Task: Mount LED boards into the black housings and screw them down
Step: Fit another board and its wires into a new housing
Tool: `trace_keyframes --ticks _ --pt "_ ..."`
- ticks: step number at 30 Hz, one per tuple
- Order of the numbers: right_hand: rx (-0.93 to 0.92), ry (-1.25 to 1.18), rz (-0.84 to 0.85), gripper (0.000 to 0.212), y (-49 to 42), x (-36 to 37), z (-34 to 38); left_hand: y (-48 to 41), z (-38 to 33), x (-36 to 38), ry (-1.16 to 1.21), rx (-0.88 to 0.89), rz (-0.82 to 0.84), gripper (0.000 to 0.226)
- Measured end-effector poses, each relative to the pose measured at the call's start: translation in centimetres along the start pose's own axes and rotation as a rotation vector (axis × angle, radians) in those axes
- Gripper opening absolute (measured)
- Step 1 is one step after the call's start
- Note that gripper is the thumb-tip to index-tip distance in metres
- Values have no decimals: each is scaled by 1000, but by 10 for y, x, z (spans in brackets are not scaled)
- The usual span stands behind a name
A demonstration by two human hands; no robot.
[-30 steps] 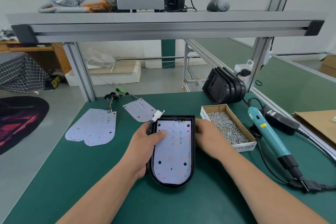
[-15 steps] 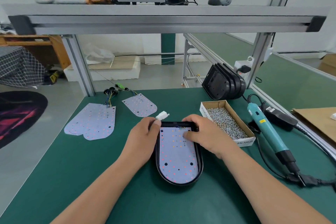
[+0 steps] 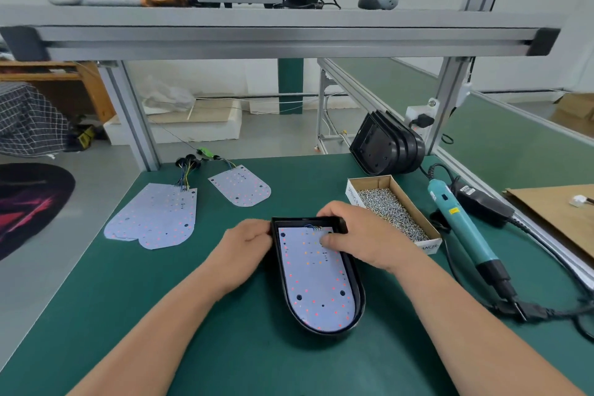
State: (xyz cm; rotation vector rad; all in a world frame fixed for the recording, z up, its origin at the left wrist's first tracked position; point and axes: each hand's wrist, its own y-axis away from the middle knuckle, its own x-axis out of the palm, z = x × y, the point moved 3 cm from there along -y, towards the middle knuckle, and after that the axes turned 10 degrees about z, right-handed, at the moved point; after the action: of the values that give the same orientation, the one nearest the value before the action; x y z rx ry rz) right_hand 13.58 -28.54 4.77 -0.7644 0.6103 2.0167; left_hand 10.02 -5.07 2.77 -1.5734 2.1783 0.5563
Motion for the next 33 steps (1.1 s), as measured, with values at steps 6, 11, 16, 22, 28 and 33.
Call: trace_keyframes --ticks 6,11,16,22,28,33 --pt "40 100 -13 54 -3 0 3 2 15 -16 134 9 -85 42" --pt "35 20 -74 62 6 -15 1 0 11 -6 24 53 -137 33" --pt "70 -21 -285 35 41 -67 -15 7 -5 -4 -53 81 -169 58" --pt "385 408 -560 45 110 -110 -78 12 -40 -1 -366 234 -355 38" --pt "551 384 -284 47 130 -92 -107 -6 -97 38 -535 368 -149 19" --pt "394 -71 -408 24 130 -95 -109 -64 -135 90 -830 375 58 25"
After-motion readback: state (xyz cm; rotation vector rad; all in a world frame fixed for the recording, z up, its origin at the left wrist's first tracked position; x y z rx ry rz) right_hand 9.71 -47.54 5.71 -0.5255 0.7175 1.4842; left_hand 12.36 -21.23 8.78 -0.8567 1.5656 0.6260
